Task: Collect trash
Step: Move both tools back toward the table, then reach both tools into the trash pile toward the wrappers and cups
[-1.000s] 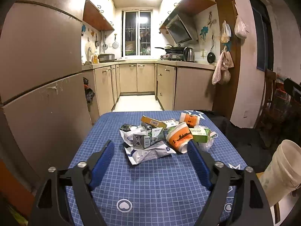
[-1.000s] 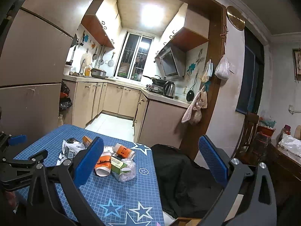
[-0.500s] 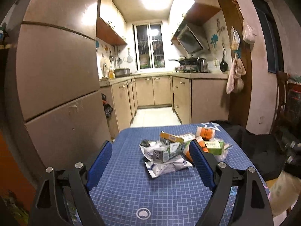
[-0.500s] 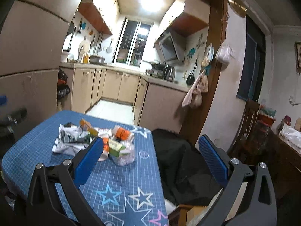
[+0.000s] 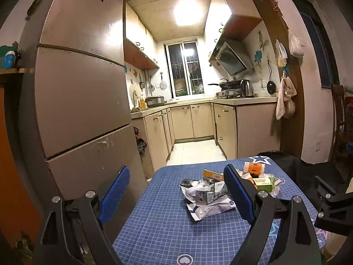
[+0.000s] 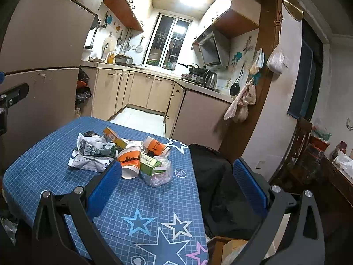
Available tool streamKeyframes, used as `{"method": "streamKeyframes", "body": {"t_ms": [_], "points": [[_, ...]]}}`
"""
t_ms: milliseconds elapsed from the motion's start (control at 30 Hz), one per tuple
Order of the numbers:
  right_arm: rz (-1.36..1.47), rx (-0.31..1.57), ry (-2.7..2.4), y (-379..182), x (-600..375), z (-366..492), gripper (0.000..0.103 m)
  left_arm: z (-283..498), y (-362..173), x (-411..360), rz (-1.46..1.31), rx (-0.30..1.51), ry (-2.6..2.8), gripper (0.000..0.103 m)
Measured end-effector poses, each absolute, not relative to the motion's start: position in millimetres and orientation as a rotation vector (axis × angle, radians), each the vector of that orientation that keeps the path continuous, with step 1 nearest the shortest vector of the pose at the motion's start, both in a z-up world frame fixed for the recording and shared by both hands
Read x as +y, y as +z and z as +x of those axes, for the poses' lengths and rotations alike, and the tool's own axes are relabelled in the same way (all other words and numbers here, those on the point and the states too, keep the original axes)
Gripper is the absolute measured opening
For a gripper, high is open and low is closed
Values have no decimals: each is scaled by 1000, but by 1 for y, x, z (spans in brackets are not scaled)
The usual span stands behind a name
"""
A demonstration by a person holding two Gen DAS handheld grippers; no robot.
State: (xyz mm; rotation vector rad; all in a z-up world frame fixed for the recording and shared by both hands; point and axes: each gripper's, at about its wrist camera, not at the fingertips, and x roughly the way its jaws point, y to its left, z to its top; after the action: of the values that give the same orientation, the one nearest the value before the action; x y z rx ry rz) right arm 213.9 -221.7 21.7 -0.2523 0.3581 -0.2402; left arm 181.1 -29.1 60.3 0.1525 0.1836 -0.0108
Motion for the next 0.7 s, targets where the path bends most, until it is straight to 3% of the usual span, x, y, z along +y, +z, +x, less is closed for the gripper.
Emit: {"method": "streamKeyframes", "body": {"t_ms": [700], "points": [[-261,395,-231,7,-222,229,98,195,51,-19,165,190,14,90]]}}
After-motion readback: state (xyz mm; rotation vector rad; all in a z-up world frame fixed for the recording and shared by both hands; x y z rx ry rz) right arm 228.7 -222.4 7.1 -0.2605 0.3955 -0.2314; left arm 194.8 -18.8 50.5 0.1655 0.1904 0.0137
